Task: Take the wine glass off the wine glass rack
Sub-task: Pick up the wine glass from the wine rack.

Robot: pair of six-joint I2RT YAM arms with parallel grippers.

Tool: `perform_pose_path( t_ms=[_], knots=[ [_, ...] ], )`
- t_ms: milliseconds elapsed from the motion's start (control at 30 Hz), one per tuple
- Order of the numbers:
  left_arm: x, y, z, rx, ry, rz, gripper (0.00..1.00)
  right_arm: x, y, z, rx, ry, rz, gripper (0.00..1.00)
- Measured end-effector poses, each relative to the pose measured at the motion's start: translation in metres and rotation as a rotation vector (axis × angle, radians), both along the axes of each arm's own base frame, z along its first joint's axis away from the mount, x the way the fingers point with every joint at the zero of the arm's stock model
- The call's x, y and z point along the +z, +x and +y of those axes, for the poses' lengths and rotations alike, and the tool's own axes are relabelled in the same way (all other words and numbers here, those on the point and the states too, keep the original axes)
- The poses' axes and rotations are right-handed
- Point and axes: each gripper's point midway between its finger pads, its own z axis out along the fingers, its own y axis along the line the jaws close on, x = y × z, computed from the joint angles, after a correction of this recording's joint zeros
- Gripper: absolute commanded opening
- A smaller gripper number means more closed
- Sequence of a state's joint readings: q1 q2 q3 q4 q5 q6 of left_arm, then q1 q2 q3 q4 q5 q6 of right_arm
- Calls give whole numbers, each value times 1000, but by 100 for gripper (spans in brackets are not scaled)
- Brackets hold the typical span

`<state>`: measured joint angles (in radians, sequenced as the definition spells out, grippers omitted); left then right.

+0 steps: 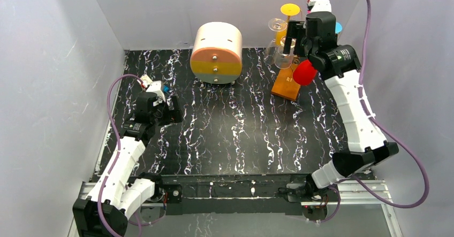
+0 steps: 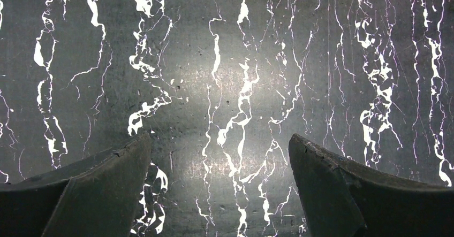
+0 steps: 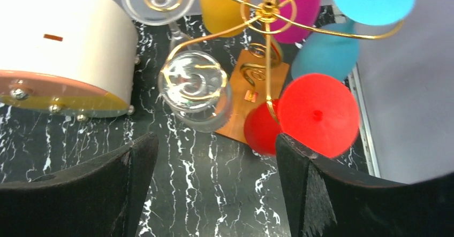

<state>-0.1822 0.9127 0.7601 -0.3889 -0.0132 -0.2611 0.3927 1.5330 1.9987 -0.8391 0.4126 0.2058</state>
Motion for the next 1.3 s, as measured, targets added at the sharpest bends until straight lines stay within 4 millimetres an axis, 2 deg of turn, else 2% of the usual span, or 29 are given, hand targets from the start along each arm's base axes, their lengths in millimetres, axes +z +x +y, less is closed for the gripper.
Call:
perform_pose_path(
  t_ms=[100,333,433,567,700,933,1300],
  knots=[
    [1,0,1,4,3,-4,98,0,-9,-21,-47,0,0,80],
    [2,0,1,5,3,-10,98,28,-26,-111,-220,107,-68,77],
    [3,0,2,9,6,-12,98,23,-29,-129,-245,173,-58,69],
    [4,0,4,19,13,-19,99,-13,-27,-134,-229,288,30,67],
    [8,-1,5,20,14,-36,98,-36,-20,-138,-218,396,95,65],
    [9,-1,5,17,16,-38,98,-40,-11,-140,-162,560,86,61],
    [10,2,4,14,12,-45,98,-50,-1,-127,-60,765,86,54]
  ],
)
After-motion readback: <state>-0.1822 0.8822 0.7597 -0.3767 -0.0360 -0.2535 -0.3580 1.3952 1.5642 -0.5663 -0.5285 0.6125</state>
